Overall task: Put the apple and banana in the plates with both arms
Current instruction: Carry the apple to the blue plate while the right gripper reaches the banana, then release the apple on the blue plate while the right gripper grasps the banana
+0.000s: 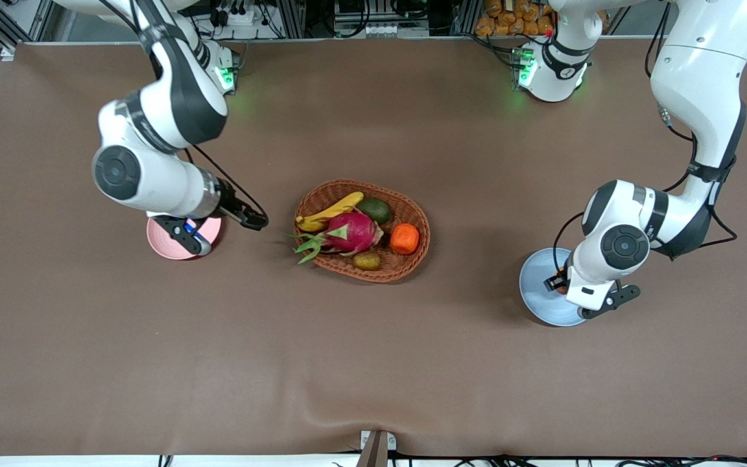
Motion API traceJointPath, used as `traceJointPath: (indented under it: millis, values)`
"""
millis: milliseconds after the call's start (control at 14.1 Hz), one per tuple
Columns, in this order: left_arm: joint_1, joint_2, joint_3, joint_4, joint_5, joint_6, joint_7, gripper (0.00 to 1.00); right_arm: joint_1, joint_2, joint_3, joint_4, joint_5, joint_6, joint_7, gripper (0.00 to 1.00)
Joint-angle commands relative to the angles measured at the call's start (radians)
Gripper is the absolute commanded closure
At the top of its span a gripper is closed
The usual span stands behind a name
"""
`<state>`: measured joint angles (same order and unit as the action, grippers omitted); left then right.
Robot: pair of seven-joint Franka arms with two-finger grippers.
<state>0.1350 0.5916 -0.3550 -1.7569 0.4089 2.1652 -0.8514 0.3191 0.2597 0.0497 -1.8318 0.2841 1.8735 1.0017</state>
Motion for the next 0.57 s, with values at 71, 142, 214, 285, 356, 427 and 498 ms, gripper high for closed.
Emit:
traceJointPath:
  millis: [71, 142, 214, 285, 356, 427, 498]
  values:
    - [-0.009, 0.062, -0.001, 0.077, 0.027, -0.004, -0.017, 1.00, 0.012, 0.079, -0.008, -0.004, 0.113, 0.029, 0.061, 0.03]
    - [-0.011, 0.076, 0.004, 0.082, 0.033, -0.004, -0.015, 1.00, 0.014, 0.085, -0.008, -0.004, 0.141, 0.048, 0.075, 0.05]
    - [-0.012, 0.080, 0.002, 0.082, 0.059, -0.004, -0.017, 1.00, 0.018, 0.104, -0.008, -0.004, 0.145, 0.071, 0.092, 0.06]
    - [-0.012, 0.083, 0.002, 0.082, 0.092, -0.004, -0.018, 1.00, 0.023, 0.118, -0.008, -0.003, 0.145, 0.093, 0.104, 0.09]
    - [-0.011, 0.091, 0.002, 0.086, 0.120, -0.004, -0.018, 0.93, 0.026, 0.125, -0.008, -0.003, 0.148, 0.102, 0.106, 0.11]
    - [-0.011, 0.091, 0.002, 0.086, 0.128, -0.004, -0.020, 0.61, 0.037, 0.127, -0.008, -0.003, 0.150, 0.105, 0.106, 0.17]
    - [-0.008, 0.091, 0.002, 0.088, 0.130, -0.004, -0.014, 0.26, 0.041, 0.133, -0.008, -0.003, 0.150, 0.114, 0.106, 0.21]
